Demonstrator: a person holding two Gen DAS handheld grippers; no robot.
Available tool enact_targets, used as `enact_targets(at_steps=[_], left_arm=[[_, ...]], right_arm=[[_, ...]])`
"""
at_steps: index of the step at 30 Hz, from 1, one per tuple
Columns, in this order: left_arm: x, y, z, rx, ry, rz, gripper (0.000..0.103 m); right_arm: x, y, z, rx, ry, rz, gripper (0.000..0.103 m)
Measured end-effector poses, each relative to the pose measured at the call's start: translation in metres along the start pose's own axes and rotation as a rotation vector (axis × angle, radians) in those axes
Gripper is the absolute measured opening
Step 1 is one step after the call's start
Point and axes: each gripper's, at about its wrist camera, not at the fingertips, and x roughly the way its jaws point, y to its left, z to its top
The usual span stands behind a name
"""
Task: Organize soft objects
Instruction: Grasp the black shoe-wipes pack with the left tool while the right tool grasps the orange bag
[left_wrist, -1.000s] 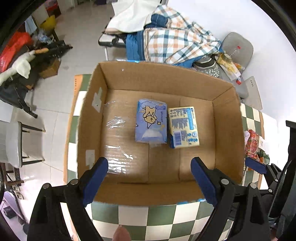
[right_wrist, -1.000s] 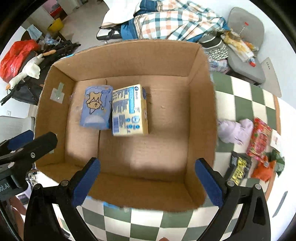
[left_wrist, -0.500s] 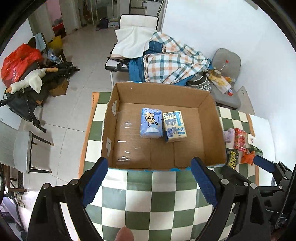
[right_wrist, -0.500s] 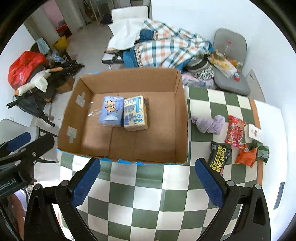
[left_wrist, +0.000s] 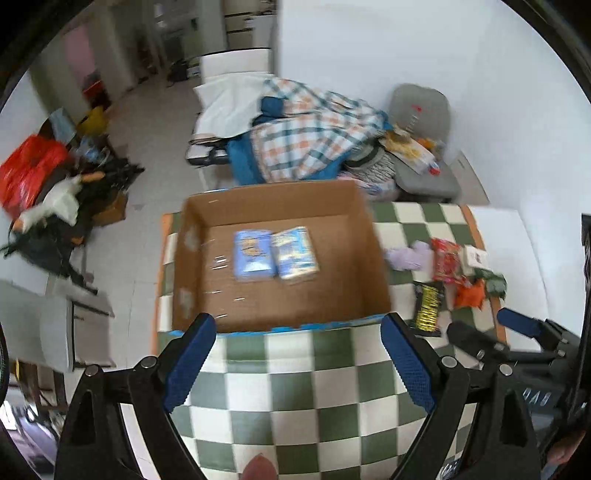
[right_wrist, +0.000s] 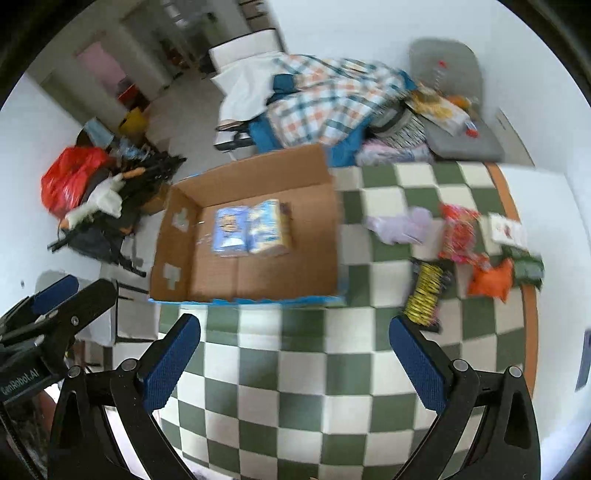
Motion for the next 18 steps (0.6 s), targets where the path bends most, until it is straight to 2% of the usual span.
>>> enact_targets(at_steps=[5,10,14,18], left_arm=[[0.043,-0.087,0.014,0.110,0.085,-0.030,0.091],[0.119,-0.163,0.027,0.194,0.214,-0.016,0.091],[0.178,-0.196,0.033,0.213,0.307,0.027,0.091],[0.213,-0.209,0.036,0.216,0.364,0.049,0.091]], right_arm=[[-0.006,-0.116,0.006,0.213,0.029,-0.041,0.103],[0.039,-0.259,0.007,0.616,0.105,0.035,0.103],[0.092,-0.334,0.000,0.859,0.170,0.090,0.101],[0.136,-0.374,-0.002,1.019,0.205,0.129,0.097]])
